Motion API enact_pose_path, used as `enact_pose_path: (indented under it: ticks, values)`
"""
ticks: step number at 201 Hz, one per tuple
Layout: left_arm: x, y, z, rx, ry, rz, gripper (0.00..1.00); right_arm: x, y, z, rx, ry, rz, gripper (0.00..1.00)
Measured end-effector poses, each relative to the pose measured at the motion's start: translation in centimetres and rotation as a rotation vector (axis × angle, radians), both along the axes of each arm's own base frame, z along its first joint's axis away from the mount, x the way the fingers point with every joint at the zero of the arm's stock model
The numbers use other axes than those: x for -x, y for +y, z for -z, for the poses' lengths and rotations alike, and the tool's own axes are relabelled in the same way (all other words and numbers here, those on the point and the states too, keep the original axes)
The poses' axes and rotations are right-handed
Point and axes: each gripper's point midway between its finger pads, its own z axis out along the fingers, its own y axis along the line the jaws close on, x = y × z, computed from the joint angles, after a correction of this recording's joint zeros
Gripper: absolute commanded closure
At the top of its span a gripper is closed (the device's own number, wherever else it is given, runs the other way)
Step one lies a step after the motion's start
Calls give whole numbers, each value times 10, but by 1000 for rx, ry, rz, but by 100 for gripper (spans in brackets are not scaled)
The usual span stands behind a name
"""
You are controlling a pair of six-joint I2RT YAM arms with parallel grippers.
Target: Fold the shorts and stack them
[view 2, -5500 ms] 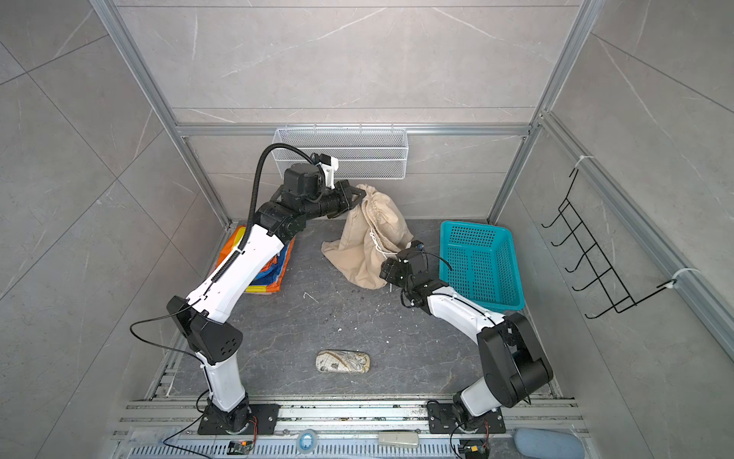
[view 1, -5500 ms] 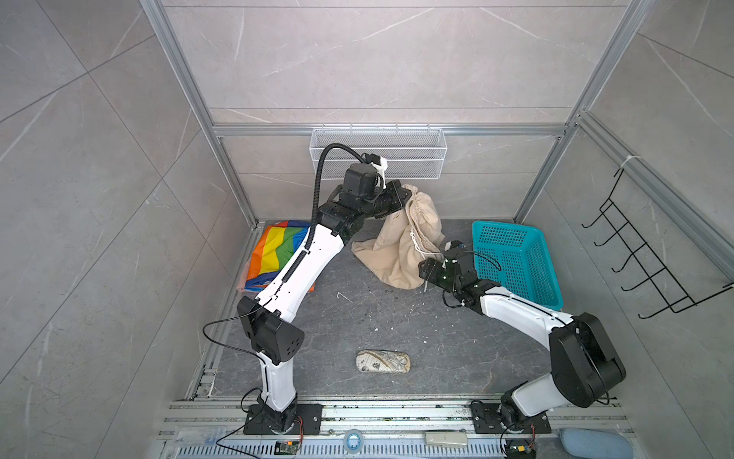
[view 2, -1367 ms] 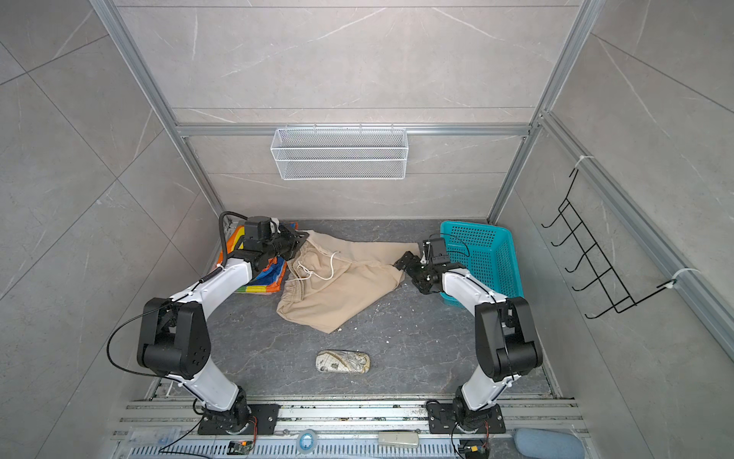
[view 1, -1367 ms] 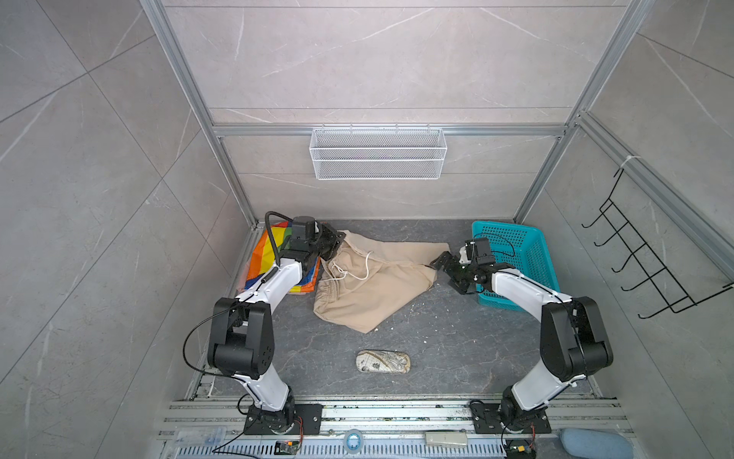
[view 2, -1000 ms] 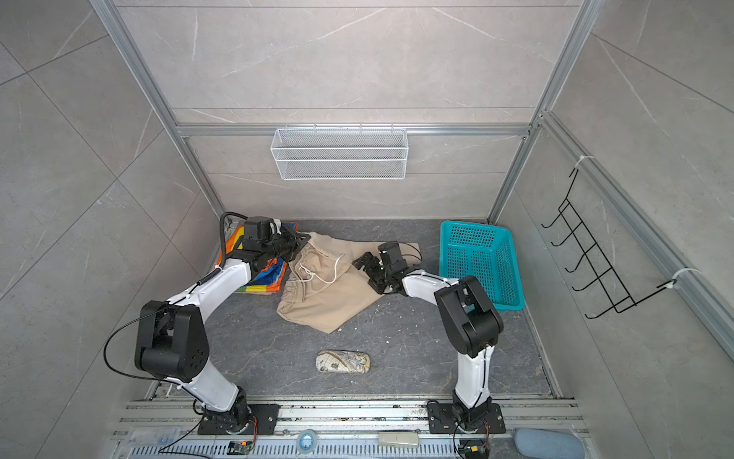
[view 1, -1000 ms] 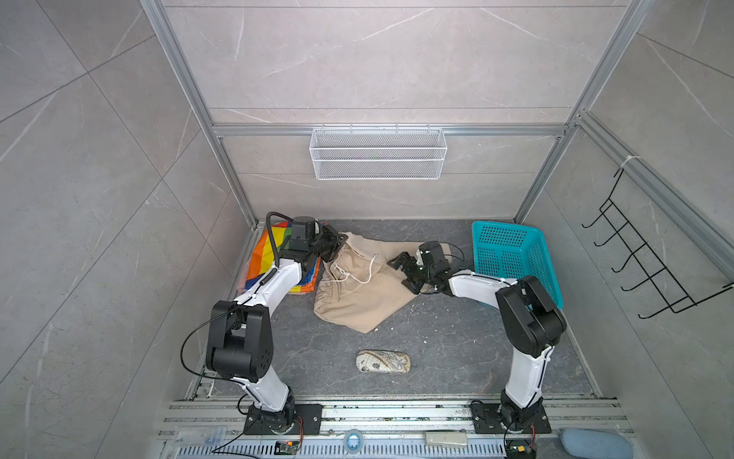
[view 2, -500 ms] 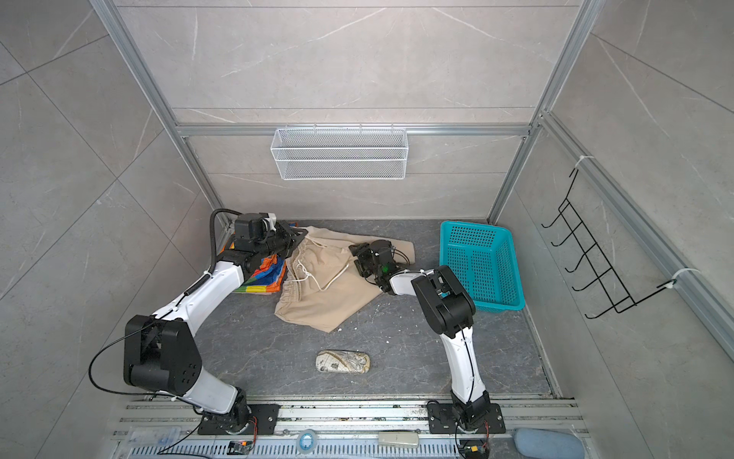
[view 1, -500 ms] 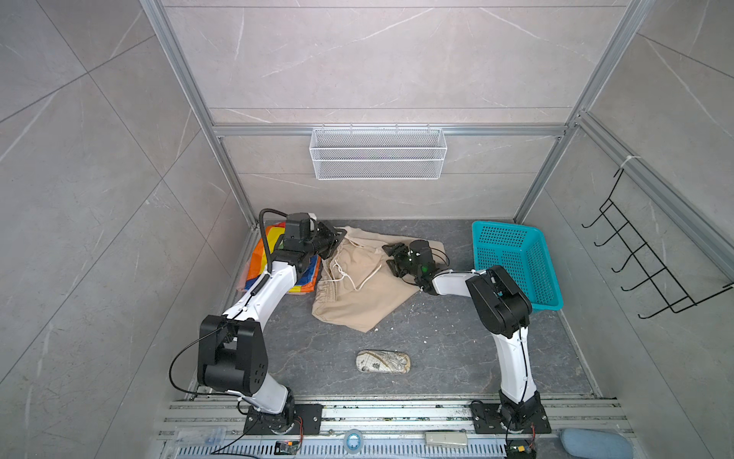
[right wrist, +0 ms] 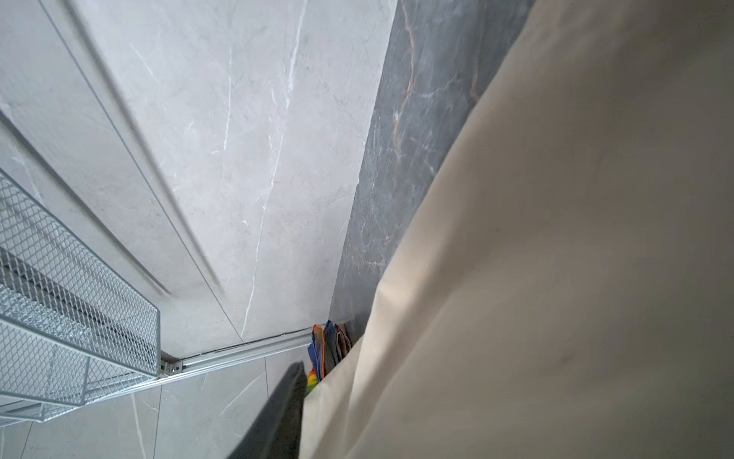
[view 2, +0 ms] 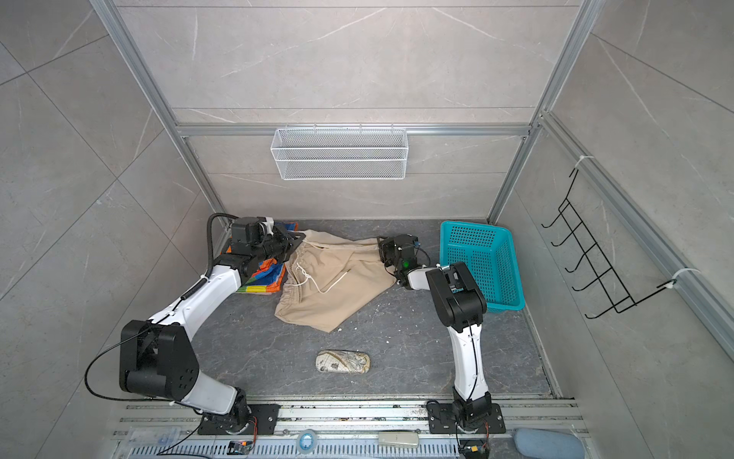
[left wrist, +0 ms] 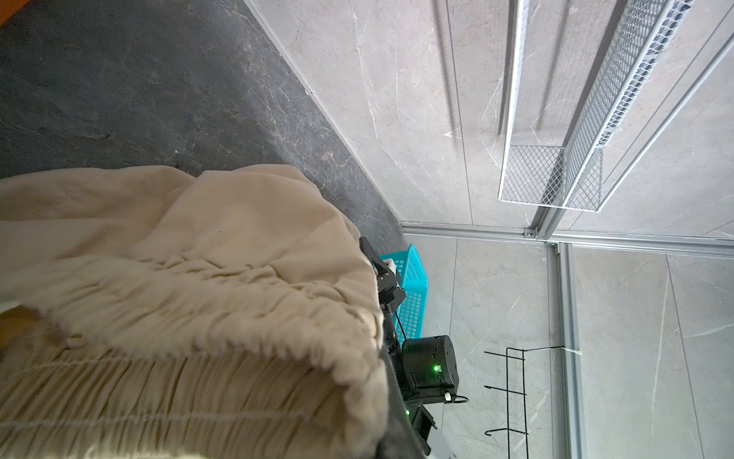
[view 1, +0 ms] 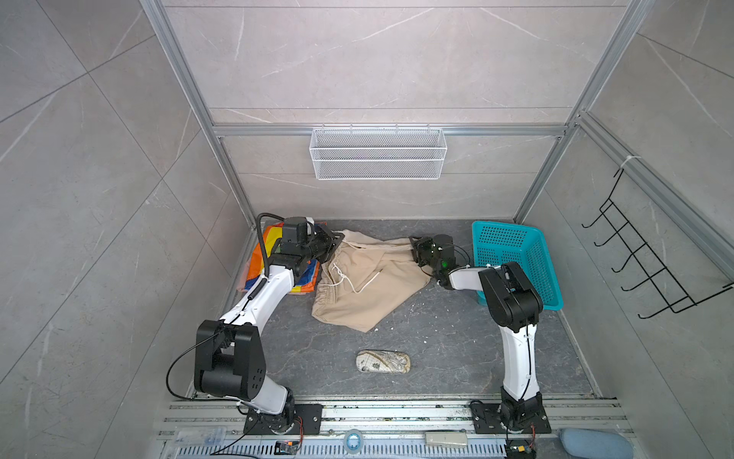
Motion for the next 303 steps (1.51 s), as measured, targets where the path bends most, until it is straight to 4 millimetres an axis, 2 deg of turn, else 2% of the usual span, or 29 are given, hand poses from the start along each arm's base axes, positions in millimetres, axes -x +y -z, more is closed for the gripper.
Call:
enact_pose_path:
  ticks: [30, 62, 91, 110, 147, 169, 182, 196, 211, 229, 247, 258, 260, 268, 281, 303]
  values:
    - [1, 6, -6, 4, -14, -10, 100, -2, -18, 8, 5, 15, 30, 62]
    - [2, 10, -11, 6, -24, -18, 100, -1, -39, 21, 12, 41, 63, 71]
    - [3, 14, -11, 7, -24, -24, 100, -4, -57, 24, 26, 41, 89, 85]
    - [3, 17, -10, 7, -23, -32, 100, -6, -66, 25, 41, 41, 98, 100]
    - [2, 29, -10, 5, -20, -44, 100, -3, -68, 23, 76, 47, 63, 100]
    - [-3, 32, -19, -23, -35, -35, 100, -6, -69, -1, 132, 31, 37, 100]
    - [-15, 31, -37, -35, -76, -24, 100, -11, -74, -33, 175, 1, 24, 100]
    - [-27, 28, -65, -40, -140, -13, 100, -18, -82, -83, 218, -65, 18, 100]
    - [-32, 22, -99, -47, -217, 11, 100, -19, -94, -151, 274, -162, 15, 100]
    - [-30, 14, -142, -57, -307, 35, 100, -5, -112, -242, 339, -298, 16, 100]
    - [-16, -3, -192, -59, -415, 78, 100, 28, -133, -339, 393, -460, 24, 100]
    - [-3, -15, -222, -59, -482, 110, 100, 53, -145, -388, 425, -549, 31, 100]
    - [-1, -17, -226, -60, -491, 114, 100, 55, -146, -392, 427, -555, 32, 100]
    - [11, -26, -245, -60, -536, 136, 100, 77, -156, -428, 455, -621, 42, 100]
    - [34, -39, -273, -56, -601, 169, 100, 110, -170, -475, 492, -714, 63, 100]
    - [76, -53, -312, -27, -690, 220, 100, 159, -191, -535, 533, -837, 94, 100]
